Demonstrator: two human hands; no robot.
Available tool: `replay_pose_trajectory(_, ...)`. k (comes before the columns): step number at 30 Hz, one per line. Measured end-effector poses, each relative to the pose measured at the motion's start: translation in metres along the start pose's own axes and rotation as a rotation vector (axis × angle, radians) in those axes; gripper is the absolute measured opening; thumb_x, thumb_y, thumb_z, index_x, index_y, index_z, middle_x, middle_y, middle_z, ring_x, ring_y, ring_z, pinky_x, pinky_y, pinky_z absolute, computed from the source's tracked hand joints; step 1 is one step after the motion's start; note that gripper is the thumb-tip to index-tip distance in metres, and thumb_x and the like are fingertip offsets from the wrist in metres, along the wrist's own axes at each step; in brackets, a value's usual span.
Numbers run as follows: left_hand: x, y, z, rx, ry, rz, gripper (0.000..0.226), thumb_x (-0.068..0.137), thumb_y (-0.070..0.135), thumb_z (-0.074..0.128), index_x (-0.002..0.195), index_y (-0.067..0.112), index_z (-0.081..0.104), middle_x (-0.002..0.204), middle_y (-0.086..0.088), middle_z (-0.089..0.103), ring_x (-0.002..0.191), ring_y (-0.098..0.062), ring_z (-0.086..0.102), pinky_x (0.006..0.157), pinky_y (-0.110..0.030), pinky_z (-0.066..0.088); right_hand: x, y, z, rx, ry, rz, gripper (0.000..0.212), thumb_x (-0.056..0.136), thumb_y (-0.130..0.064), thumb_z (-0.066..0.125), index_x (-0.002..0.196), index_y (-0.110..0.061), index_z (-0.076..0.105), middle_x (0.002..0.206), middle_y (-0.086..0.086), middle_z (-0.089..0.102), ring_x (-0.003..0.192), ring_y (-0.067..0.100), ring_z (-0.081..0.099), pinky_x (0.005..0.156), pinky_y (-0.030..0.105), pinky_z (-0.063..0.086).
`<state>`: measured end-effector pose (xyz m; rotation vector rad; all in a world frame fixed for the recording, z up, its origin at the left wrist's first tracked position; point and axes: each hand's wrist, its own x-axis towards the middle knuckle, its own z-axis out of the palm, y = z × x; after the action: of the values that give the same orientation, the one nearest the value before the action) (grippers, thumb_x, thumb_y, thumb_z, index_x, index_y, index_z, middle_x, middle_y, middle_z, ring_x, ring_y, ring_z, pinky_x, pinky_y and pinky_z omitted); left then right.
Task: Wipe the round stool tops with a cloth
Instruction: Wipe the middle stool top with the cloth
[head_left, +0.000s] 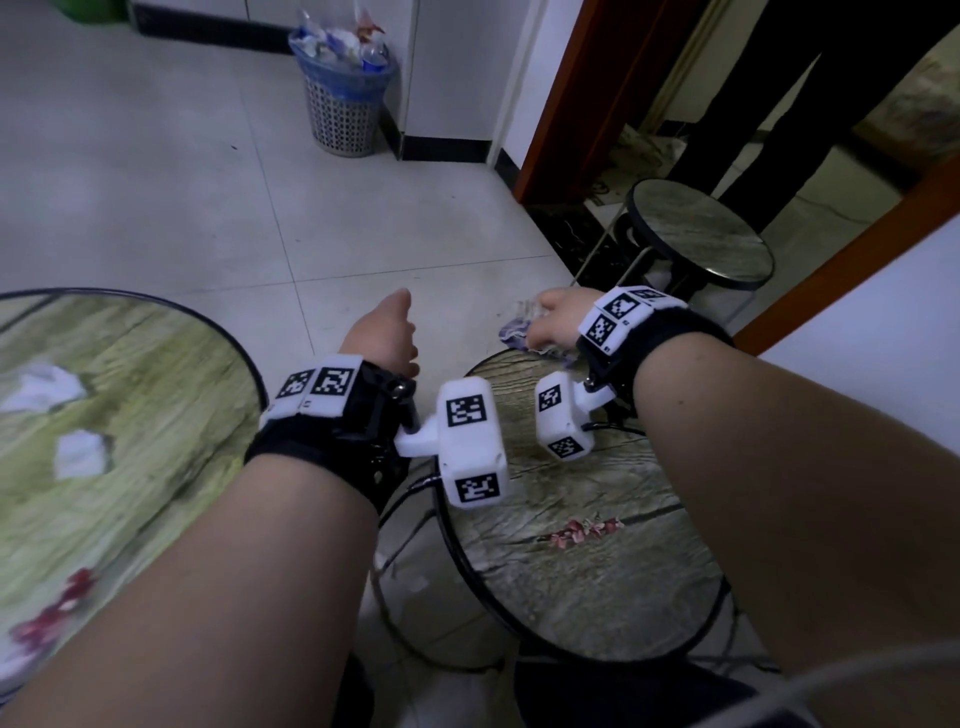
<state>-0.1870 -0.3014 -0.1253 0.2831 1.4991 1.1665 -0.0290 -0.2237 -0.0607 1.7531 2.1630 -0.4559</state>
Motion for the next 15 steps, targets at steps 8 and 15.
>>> replay_pose_trajectory(8,-0.004,0.014,-0.041,-0.130,0.014,0.050,0.050,0.096,0.040,0.041,0.134,0.007,0.046,0.124,-0.010,0.054,0.106,-0.026,0.053,0.091,-0.038,0.046,-0.007,-0.031,0.008,0.004,-0.038,-0.108,0.067,0.081,-0.027,0.061,0.143,-0.025,0.036,0.142,0.005,0.044,0.114,0.023,0.050,0.084,0.025,0.044)
replay_pose_trajectory(15,-0.017,0.019,-0.059,-0.191,0.075,0.135,0.040,0.098,0.030,0.040,0.132,0.010,0.043,0.111,-0.004,0.054,0.100,-0.023,0.055,0.091,-0.039,0.048,-0.019,-0.053,0.026,0.047,-0.052,-0.161,0.056,0.079,-0.023,0.063,0.134,-0.023,0.050,0.129,0.006,0.055,0.109,0.023,0.055,0.084,0.028,0.048)
